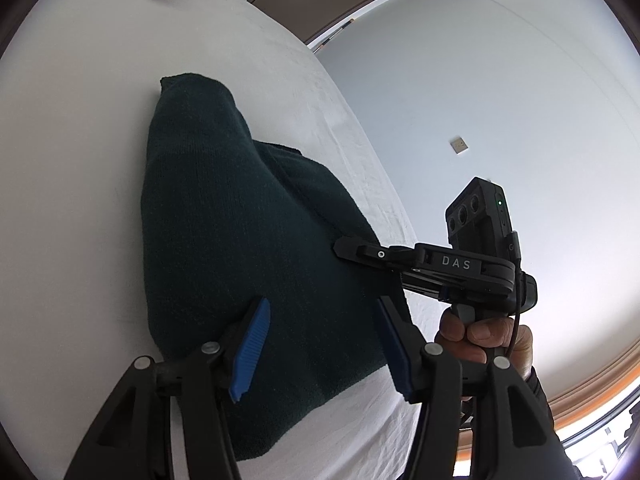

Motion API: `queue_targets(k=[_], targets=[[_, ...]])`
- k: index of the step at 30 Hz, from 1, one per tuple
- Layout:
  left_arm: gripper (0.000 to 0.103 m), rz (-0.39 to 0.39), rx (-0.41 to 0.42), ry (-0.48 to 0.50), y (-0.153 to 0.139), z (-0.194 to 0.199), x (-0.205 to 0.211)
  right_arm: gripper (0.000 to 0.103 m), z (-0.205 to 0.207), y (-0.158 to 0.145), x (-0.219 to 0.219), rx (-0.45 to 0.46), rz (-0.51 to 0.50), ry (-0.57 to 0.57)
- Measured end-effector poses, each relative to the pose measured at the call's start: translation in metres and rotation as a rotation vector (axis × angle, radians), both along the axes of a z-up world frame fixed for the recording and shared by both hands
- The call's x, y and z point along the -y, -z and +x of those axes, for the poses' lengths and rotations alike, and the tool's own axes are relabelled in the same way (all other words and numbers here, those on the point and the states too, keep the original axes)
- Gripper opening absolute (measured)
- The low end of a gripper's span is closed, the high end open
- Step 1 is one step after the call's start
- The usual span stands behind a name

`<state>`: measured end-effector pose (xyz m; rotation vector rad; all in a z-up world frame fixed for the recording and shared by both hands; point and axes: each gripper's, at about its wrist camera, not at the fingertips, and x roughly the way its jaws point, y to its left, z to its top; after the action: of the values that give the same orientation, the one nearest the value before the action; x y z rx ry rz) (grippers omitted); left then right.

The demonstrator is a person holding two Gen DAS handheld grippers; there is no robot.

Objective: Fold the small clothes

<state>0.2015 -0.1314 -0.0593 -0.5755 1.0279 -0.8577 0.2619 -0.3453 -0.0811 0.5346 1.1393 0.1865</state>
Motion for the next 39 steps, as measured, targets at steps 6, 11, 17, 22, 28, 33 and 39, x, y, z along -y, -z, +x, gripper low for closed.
queue_targets(k=[6, 11, 17, 22, 28, 33, 39], targets=[[0.060, 0.040, 0.063, 0.029, -0.021, 0.013, 0.031, 0.013, -0.014, -0.021, 0.032, 0.012, -0.053, 0.019], [0.060, 0.084, 0.088, 0.064, -0.024, 0.020, 0.056, 0.013, -0.028, -0.030, 0.068, -0.002, -0.073, 0.037], [0.059, 0.179, 0.075, 0.090, 0.007, 0.022, 0.078, 0.013, -0.041, 0.005, 0.106, -0.049, -0.041, 0.095], [0.059, 0.214, 0.113, 0.102, 0.010, 0.019, 0.076, 0.013, -0.042, 0.014, 0.117, -0.048, -0.023, 0.094], [0.059, 0.252, 0.133, 0.114, 0.013, 0.012, 0.077, 0.018, -0.063, 0.021, 0.114, -0.017, 0.013, 0.113], [0.059, 0.240, 0.110, 0.119, 0.016, 0.016, 0.074, 0.028, -0.101, 0.012, 0.105, -0.007, 0.050, 0.148], [0.059, 0.271, 0.115, 0.122, 0.016, 0.015, 0.075, 0.022, -0.137, 0.019, 0.100, -0.039, 0.000, 0.146]])
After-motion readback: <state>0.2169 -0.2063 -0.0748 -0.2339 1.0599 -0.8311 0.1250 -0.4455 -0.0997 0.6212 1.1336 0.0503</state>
